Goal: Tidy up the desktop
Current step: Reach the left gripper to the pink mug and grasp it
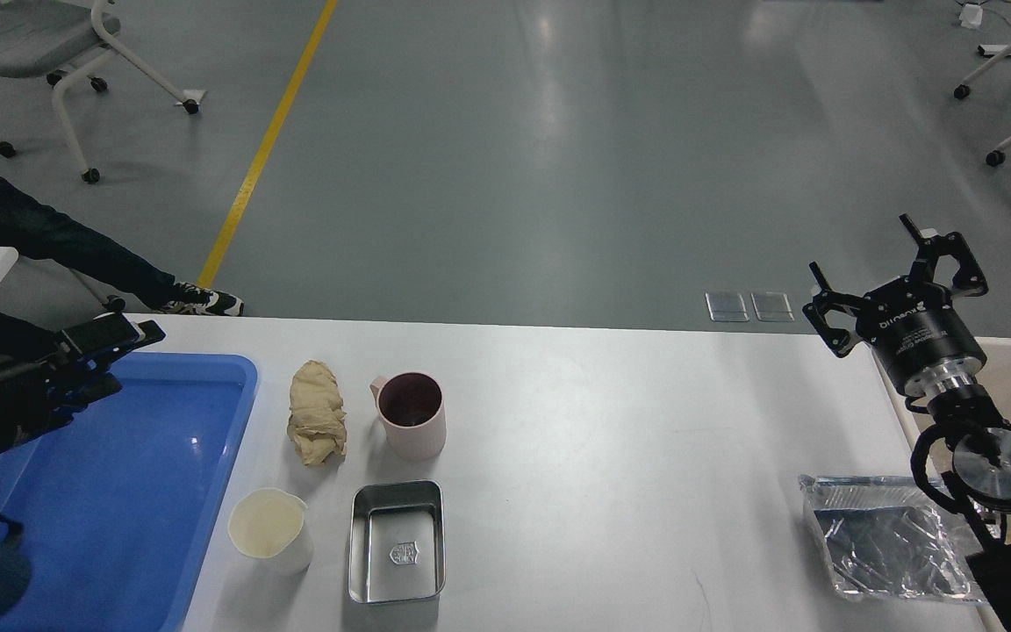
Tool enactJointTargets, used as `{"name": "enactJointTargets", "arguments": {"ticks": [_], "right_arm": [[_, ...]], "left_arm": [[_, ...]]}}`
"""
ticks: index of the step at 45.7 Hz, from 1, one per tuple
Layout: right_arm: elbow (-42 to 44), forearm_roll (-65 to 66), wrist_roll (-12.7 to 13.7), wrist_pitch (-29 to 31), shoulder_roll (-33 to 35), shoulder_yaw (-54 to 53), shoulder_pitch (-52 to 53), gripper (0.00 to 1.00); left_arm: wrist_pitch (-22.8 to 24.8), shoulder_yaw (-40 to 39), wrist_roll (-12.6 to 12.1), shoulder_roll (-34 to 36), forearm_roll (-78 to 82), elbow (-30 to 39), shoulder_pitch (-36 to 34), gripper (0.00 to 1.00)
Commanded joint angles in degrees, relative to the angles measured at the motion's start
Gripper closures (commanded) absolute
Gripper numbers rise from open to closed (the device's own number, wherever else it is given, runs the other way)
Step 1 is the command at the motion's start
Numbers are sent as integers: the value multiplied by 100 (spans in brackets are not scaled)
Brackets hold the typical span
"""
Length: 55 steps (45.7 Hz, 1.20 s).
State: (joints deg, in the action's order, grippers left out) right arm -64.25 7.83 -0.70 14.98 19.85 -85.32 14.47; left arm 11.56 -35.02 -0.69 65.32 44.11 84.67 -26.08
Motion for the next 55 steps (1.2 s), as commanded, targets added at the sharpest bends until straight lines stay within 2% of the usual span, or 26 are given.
{"name": "enactJointTargets", "arguments": {"ticks": [1,6,14,22,28,36,40,55], "right_arm": [[0,8,0,-4,27,-11,-5,0],[0,8,0,-4,45,-11,-14,0],[0,8,0,-4,54,-19,-23,0],[0,8,0,-4,98,-37,-23,0],[0,8,0,-4,115,-46,-23,0],[0,8,0,5,80,-46,-23,0],[0,8,0,5,80,-46,-32,0],[0,8,0,31,115,-63,-67,0]], "left_arm": [[-66,925,25,-458,27,-450,-932,4],[-110,1488,25,-1047,27,-820,-1495,4],[-444,2410,-19,-2128,36,-1259,-2190,4],[-682,3308,-19,-2902,27,-1620,-2700,4],[-690,3642,-45,-3069,27,-1778,-2823,4],[-682,4169,-212,-3482,27,-2051,-3201,4],[-690,4486,-212,-3553,-69,-2086,-3350,4],[-682,4881,-221,-3860,-105,-2429,-3394,4]]}}
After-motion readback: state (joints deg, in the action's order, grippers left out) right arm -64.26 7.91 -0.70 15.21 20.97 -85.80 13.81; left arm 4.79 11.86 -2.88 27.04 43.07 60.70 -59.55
